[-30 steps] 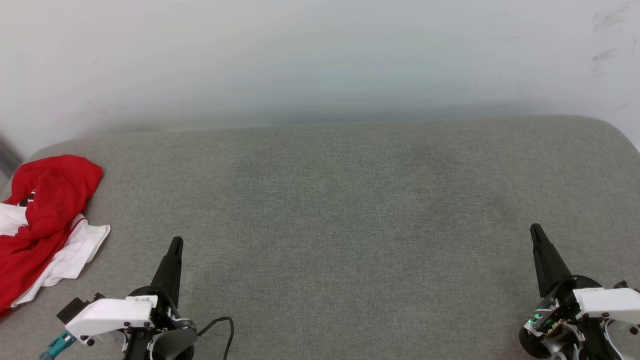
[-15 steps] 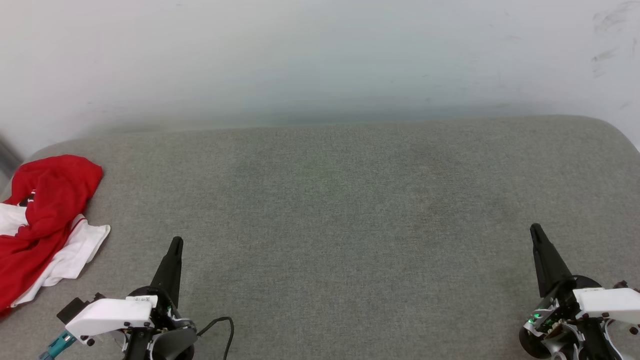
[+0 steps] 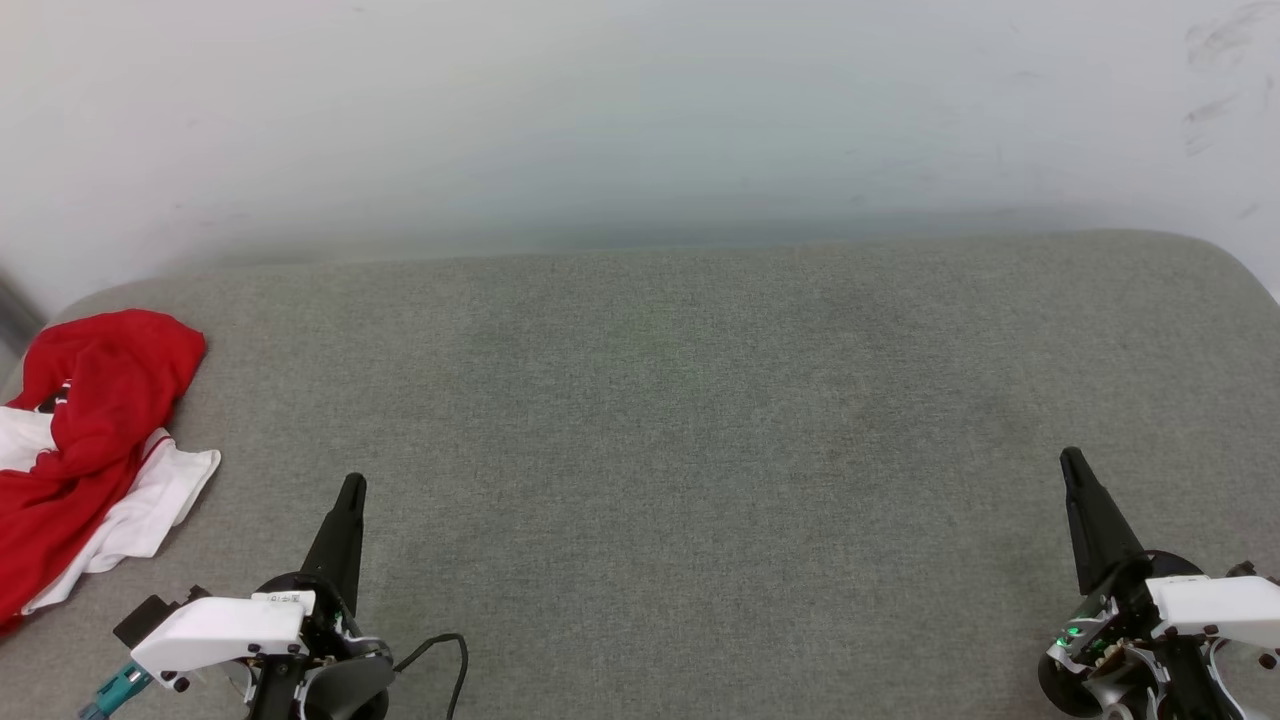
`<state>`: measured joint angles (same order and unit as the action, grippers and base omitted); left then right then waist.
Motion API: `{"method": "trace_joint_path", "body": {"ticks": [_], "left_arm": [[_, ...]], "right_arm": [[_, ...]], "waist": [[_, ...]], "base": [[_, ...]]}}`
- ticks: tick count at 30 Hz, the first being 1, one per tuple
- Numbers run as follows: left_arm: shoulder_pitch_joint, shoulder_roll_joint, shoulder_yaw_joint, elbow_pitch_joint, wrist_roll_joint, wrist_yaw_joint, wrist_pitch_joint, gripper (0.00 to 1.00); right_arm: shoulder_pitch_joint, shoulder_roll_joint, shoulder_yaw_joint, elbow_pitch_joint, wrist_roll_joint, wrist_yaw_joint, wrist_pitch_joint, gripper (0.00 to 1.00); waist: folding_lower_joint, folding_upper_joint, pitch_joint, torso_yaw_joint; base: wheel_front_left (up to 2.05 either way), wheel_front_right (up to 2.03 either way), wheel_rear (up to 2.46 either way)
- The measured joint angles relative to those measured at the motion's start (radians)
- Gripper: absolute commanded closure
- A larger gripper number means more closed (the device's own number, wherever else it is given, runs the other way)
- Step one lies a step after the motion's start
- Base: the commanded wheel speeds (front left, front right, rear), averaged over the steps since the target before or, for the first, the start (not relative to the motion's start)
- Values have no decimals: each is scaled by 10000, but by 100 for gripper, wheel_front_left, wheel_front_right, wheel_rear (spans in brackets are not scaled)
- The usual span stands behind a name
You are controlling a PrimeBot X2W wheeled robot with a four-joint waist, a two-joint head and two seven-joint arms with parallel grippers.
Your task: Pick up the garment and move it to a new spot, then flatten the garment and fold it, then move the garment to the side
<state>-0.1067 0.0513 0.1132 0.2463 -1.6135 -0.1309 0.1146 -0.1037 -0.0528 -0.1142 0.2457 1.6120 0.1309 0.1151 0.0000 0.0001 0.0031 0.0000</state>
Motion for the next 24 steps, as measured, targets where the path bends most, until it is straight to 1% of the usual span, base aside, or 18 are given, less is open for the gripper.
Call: {"method": "trace_joint_path", "body": {"ticks": [1, 2, 7, 11, 13, 24], "left_arm": [[0, 0, 0, 0, 0, 0, 0, 100], [0, 0, 0, 0, 0, 0, 0, 0], [330, -38, -56, 374, 0, 2, -25, 0], [469, -48, -54, 232, 213, 2, -299, 0], [469, -48, -10, 140, 516, 35, -395, 0], [523, -46, 94, -740, 2859, 773, -886, 0]], "right_arm": [[0, 0, 0, 0, 0, 0, 0, 100], [0, 0, 0, 0, 0, 0, 0, 0], [334, 4, 13, 385, 0, -4, -4, 0], [473, 6, 63, 437, -180, -4, -278, 0], [473, 6, 42, 424, -466, -4, -374, 0], [475, 8, -40, -382, -2903, -4, -882, 0]], "waist": [[0, 0, 0, 0], [0, 0, 0, 0], [0, 0, 0, 0], [0, 0, 7, 1], [0, 0, 11, 2], [0, 0, 33, 22]], "base": [[0, 0, 0], [0, 0, 0], [0, 0, 0], [0, 0, 0], [0, 0, 0], [0, 0, 0]]}}
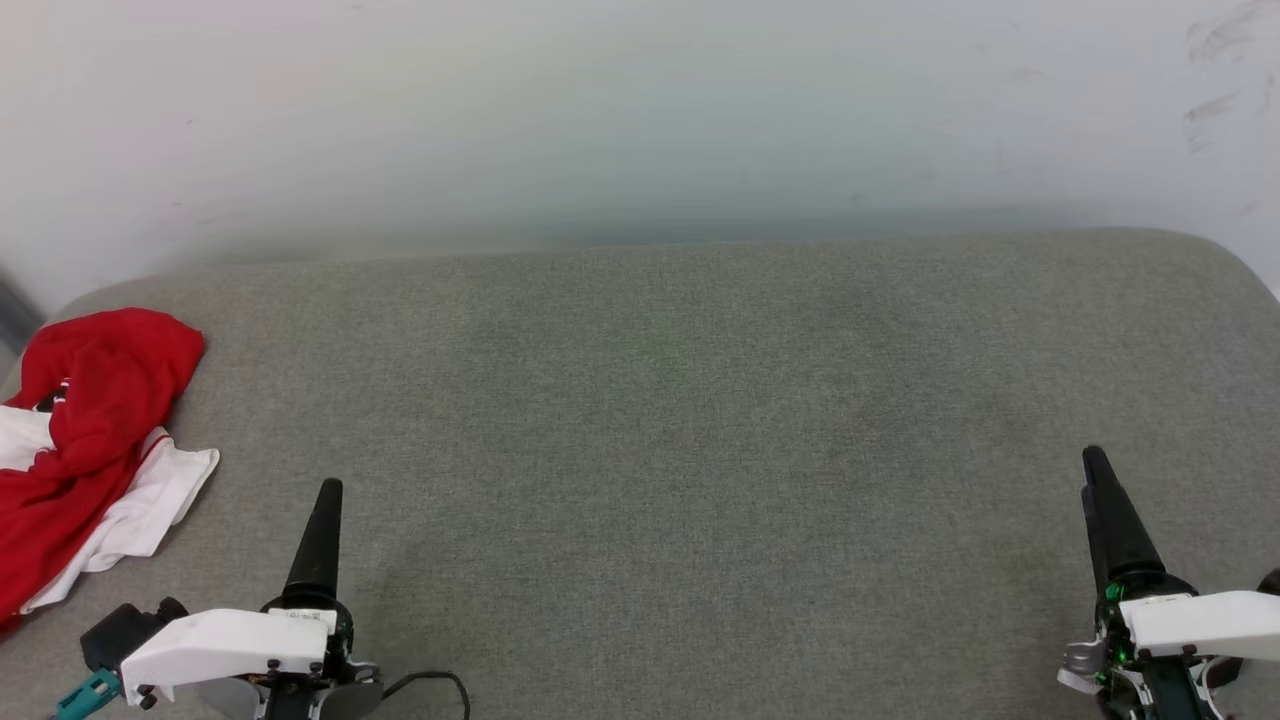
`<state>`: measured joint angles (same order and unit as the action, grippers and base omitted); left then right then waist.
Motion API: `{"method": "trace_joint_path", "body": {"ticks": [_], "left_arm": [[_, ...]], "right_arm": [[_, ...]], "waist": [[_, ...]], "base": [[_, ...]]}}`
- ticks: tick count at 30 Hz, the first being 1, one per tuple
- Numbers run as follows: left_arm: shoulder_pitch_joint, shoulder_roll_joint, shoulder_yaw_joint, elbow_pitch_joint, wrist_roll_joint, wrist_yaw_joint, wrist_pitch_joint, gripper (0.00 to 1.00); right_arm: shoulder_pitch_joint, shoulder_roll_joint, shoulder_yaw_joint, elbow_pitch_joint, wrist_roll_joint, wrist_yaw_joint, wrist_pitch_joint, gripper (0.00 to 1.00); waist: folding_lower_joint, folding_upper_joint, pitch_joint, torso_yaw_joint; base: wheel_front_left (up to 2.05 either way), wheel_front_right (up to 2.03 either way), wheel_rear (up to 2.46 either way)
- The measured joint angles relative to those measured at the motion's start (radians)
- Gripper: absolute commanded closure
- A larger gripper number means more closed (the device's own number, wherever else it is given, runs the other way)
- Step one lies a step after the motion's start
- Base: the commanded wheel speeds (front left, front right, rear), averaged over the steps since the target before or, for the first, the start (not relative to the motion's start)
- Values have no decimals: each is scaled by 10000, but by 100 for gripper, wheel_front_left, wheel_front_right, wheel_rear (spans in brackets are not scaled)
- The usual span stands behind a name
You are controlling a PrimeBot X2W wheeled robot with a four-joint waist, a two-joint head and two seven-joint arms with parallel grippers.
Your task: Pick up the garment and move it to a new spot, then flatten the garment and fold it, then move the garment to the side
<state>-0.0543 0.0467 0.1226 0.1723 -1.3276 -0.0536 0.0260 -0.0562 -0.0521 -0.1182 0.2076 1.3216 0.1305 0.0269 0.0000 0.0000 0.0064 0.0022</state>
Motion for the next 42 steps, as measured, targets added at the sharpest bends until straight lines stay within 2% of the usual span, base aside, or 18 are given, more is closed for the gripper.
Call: {"method": "trace_joint_path", "body": {"ticks": [14, 20, 32, 42], "left_arm": [[303, 8, -462, -662, 3237, 652, -568, 0], [422, 84, -727, -825, 4456, 989, -757, 0], [555, 370, -1235, -1122, 6067, 1515, -1174, 0], [692, 499, -1517, -1446, 7244, 1616, -1488, 0]], "right_arm": [[204, 4, 529, -957, -3634, 0, -545, 0], [320, 4, 686, -1143, -4849, 0, -775, 0], [468, 4, 761, -1446, -6613, 2, -1149, 0], [588, 4, 790, -1797, -7839, 2, -1486, 0]], "waist": [[0, 0, 26, 47], [0, 0, 23, 62], [0, 0, 16, 80], [0, 0, 30, 63]], "base": [[0, 0, 0], [0, 0, 0], [0, 0, 0], [0, 0, 0]]}}
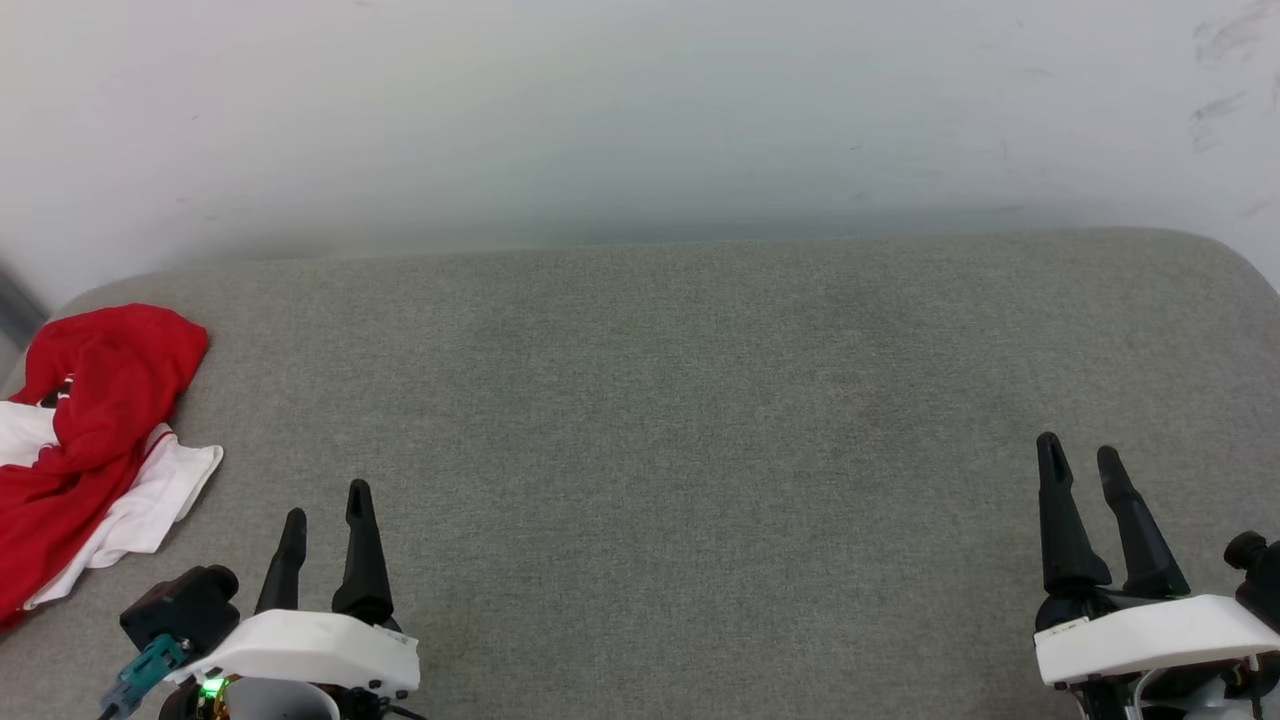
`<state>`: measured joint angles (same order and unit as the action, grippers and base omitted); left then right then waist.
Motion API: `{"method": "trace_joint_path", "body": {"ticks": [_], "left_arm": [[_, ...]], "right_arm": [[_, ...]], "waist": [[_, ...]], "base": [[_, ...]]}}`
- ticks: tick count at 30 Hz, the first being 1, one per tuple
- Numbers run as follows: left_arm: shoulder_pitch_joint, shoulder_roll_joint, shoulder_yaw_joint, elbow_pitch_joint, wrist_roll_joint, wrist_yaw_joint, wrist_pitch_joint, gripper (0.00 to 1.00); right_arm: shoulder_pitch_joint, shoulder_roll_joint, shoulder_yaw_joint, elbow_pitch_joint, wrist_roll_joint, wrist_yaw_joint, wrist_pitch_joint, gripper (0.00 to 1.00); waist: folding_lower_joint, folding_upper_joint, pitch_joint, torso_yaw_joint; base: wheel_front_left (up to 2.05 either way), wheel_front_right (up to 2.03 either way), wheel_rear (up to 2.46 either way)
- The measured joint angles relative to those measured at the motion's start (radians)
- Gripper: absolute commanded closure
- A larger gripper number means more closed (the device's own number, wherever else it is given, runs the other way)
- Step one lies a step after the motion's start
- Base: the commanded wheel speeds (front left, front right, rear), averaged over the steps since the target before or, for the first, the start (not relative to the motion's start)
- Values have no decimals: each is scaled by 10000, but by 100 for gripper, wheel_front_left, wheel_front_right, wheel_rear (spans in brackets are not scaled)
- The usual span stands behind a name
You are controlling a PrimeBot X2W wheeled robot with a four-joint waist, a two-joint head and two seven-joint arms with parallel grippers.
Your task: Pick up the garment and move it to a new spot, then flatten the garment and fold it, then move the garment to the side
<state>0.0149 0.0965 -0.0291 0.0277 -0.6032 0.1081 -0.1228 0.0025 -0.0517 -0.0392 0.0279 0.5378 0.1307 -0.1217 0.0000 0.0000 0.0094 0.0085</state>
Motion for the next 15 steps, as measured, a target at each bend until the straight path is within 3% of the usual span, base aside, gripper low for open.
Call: {"method": "trace_joint_path", "body": {"ticks": [15], "left_arm": [[210, 33, -86, -299, 1361, -167, -362, 0]], "right_arm": [[212, 0, 98, -215, -1237, 0, -376, 0]], "waist": [[0, 0, 7, 23]], "base": [[0, 0, 0]]}}
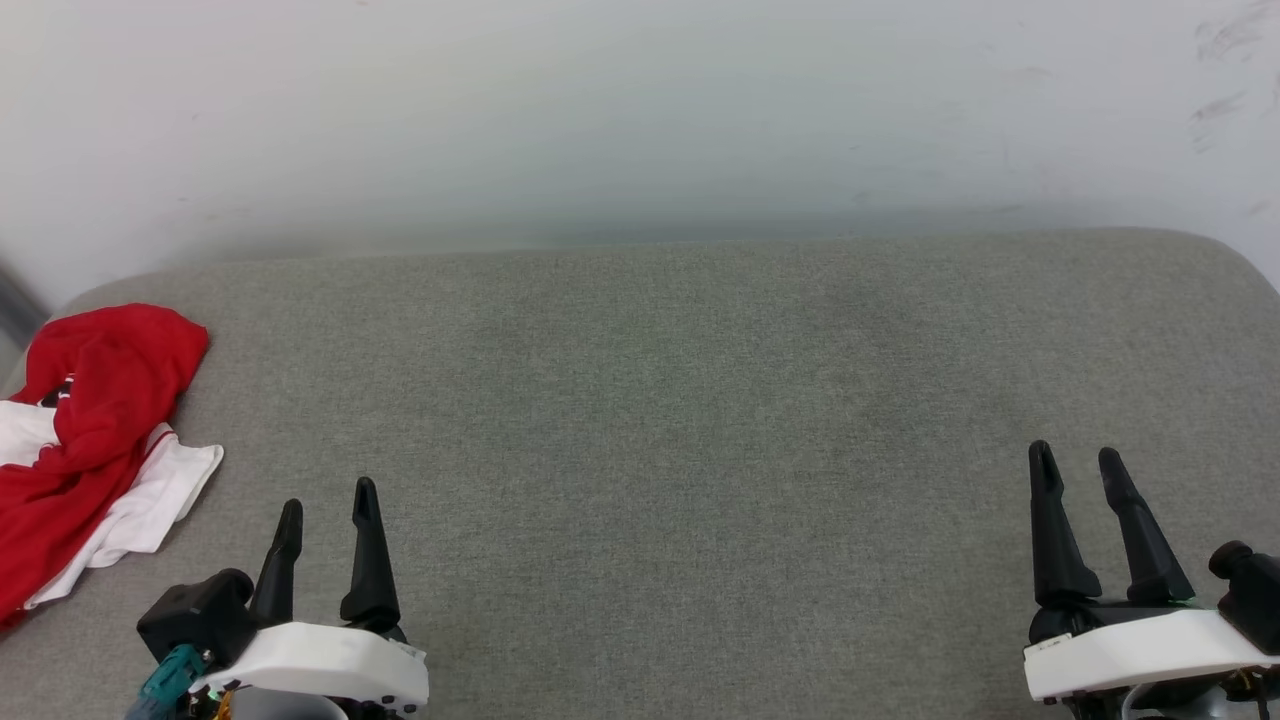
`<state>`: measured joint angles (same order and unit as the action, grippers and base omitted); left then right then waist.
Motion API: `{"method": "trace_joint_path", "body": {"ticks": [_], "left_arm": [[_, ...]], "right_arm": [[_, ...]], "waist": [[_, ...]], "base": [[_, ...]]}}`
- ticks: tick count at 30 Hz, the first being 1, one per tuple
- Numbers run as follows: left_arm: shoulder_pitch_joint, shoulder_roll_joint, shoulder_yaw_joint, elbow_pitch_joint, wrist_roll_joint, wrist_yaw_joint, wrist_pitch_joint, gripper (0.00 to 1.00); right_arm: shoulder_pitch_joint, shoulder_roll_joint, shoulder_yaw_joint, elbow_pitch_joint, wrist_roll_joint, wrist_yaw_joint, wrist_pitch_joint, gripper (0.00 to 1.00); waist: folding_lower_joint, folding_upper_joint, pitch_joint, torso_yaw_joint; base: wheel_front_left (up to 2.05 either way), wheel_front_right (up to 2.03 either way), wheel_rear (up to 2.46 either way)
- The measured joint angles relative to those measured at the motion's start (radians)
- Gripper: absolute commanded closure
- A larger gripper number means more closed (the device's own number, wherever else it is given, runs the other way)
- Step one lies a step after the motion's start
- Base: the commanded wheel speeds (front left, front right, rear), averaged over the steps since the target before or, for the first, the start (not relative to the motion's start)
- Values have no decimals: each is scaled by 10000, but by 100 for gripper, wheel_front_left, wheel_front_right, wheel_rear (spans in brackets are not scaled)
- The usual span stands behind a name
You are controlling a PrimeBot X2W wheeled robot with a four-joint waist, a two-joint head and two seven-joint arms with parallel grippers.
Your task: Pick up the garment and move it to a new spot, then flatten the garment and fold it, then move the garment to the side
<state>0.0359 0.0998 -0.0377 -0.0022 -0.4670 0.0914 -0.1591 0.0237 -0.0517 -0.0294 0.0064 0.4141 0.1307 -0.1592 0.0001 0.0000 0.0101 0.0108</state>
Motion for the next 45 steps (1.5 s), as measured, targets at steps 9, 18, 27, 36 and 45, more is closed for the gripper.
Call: {"method": "trace_joint_path", "body": {"ticks": [9, 18, 27, 36, 45], "left_arm": [[75, -121, 8, -4, 892, -176, -219, 0], [210, -213, 123, 33, 1921, -270, -466, 0], [370, -355, 192, 71, 2974, -451, -725, 0], [471, -426, 305, 186, 3588, -562, -878, 0], [567, -468, 418, 265, 3952, -650, -1026, 0]], "right_arm": [[166, 0, 25, -33, -792, 0, -209, 0], [247, 0, 63, -219, -1699, 2, -449, 0], [381, 0, 104, -357, -2405, 2, -706, 0], [477, 0, 153, -378, -2734, 2, -878, 0], [601, 0, 173, -360, -3043, 2, -1035, 0]], "waist": [[0, 0, 3, 15], [0, 0, 15, 25], [-1, 0, 16, 21], [0, 0, -23, -1], [0, 0, -26, 31]], "base": [[0, 0, 0], [0, 0, 0], [0, 0, 0], [0, 0, 0], [0, 0, 0]]}}
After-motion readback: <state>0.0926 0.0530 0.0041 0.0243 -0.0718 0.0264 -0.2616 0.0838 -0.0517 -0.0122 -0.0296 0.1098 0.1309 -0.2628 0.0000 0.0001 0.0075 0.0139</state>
